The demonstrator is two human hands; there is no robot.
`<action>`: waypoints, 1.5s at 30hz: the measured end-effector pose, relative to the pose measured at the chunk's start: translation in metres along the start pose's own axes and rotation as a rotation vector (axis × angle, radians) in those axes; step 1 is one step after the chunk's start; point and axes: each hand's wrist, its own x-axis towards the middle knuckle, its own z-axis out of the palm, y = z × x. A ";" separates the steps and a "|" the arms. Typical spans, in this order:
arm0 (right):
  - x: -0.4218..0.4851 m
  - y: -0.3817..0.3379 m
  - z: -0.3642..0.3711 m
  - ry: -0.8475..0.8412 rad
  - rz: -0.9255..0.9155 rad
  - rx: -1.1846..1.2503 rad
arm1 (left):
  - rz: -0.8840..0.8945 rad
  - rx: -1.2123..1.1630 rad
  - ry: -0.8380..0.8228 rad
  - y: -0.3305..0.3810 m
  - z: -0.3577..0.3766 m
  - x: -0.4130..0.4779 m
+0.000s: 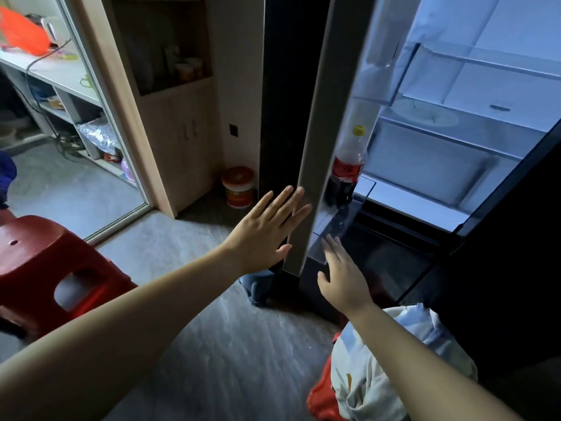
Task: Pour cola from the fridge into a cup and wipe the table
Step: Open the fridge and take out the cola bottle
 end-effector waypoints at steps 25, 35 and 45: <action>0.160 0.010 0.004 -0.385 -0.136 -0.428 | -0.349 -0.370 -0.491 -0.011 0.084 0.042; 0.195 0.056 0.040 -0.202 -0.340 -0.385 | -0.448 -0.267 -0.513 -0.027 0.120 0.075; 0.204 0.074 0.056 0.011 -0.459 -0.222 | -0.431 -0.262 -0.334 -0.031 0.141 0.066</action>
